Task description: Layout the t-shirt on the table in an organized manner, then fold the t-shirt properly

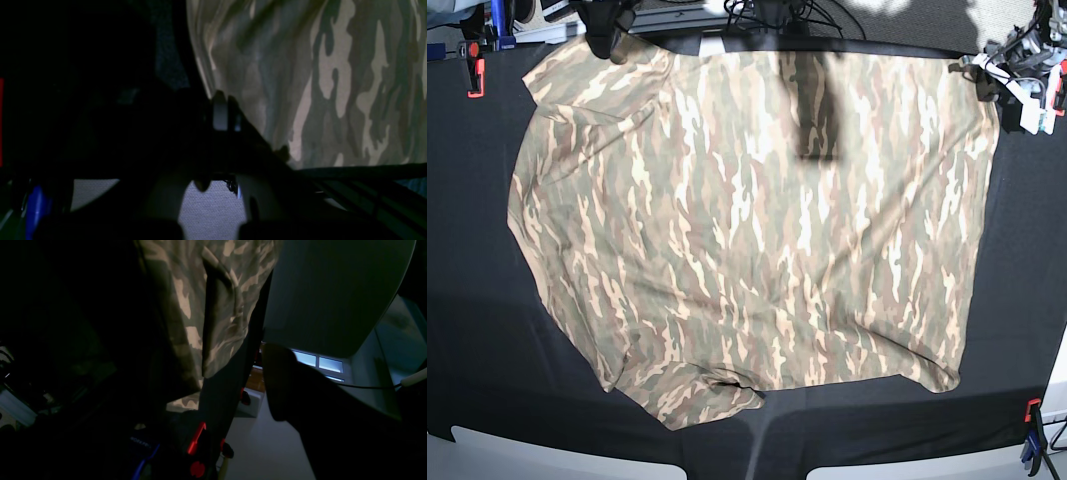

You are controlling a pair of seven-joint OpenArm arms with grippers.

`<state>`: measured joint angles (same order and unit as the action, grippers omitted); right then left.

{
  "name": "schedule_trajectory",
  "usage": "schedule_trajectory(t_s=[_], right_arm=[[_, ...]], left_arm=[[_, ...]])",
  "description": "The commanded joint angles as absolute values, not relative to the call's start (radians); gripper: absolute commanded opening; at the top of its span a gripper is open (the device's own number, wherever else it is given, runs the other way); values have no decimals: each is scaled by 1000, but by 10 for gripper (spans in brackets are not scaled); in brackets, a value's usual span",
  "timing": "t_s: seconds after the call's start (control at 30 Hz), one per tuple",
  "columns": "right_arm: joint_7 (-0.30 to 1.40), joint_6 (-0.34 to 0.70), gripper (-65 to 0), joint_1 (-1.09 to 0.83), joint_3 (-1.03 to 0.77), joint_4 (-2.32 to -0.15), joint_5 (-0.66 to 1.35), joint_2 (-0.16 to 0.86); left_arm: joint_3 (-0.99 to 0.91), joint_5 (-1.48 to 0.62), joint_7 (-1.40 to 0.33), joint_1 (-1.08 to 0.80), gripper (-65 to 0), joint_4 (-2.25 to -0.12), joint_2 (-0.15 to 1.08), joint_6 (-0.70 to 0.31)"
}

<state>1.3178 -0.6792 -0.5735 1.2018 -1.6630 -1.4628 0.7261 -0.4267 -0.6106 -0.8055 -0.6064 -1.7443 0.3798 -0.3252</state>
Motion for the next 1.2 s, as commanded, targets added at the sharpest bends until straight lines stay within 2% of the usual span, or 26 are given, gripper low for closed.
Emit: schedule_trajectory(t_s=[0.0, 0.5, 0.57, 0.7, 0.83, 1.17], right_arm=[[1317, -692, -243, -582, 1204, -1676, -1484, 728], [1268, -606, -253, -546, 1204, -1676, -1301, 723], [1268, -605, -308, -546, 1204, -1676, -1301, 723], [1268, -606, -518, -546, 1204, -1676, -1319, 723], [1274, -606, -642, -546, 1204, -1676, -1393, 723], [1275, -559, -650, -546, 1205, -1676, -1411, 723]], left_arm=[[-433, -622, -793, -609, -650, -1756, 394, -330], [-433, -622, -793, -610, -650, -1756, 394, -330], [-433, -622, -793, -609, -650, -1756, 394, -330], [-433, -622, -793, -609, -650, -1756, 394, -330], [-433, -622, -793, -609, -650, -1756, 394, -330], [-433, -622, -792, -609, -650, -1757, 394, -330]])
